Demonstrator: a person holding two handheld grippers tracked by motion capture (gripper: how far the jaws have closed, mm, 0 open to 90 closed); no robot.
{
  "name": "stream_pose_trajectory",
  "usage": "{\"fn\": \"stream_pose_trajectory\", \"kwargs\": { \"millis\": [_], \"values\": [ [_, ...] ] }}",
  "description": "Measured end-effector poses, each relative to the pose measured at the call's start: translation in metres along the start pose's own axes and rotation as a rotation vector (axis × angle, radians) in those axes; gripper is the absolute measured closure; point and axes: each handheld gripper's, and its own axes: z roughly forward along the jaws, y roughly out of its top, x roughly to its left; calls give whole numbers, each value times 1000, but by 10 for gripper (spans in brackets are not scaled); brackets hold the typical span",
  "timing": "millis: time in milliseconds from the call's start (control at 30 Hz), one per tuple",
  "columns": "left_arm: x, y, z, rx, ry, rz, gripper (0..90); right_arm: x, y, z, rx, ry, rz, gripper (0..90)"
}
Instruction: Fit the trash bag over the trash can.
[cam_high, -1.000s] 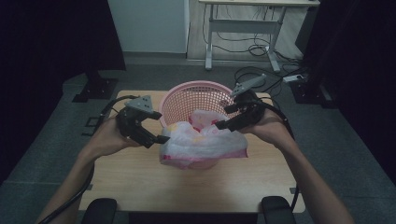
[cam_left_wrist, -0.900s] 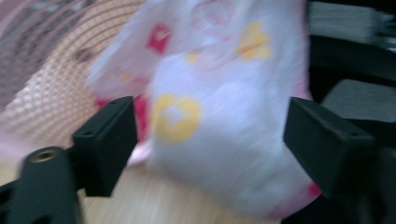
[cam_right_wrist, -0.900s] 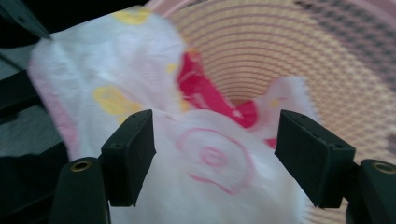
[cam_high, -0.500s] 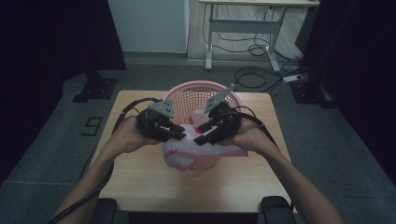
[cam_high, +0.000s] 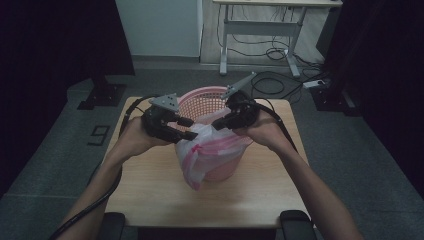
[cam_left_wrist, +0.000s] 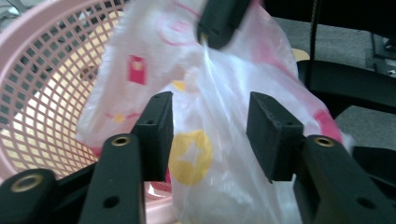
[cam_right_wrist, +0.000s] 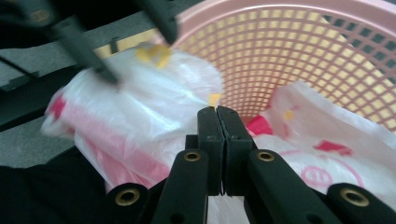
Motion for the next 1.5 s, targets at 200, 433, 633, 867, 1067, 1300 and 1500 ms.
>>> {"fn": "stream_pose_trajectory", "kwargs": {
  "millis": [200, 433, 633, 867, 1067, 1300, 1500],
  "values": [
    [2, -3, 10, 40, -18, -6, 501, -10, 2, 10, 9, -35, 15, 872],
    [5, -6, 17, 61, -2, -5, 762, -4, 0, -3, 3, -62, -2, 616],
    [9, -8, 17, 41, -19, -40, 746, 11, -2, -10, 7, 27, -45, 530],
    [10, -8, 10, 39, -5, -63, 659, 27, 2, 23, 61, 70, -143, 738],
    [10, -4, -20, -8, -3, -31, 439, 19, 6, 21, 46, 49, -98, 852],
    [2, 11, -4, 44, -33, 32, 404, 22, 21, 5, -27, 85, -105, 856],
    [6, 14, 5, 53, -36, 53, 753, 19, 21, -2, -33, 51, -94, 728]
  ]
}}
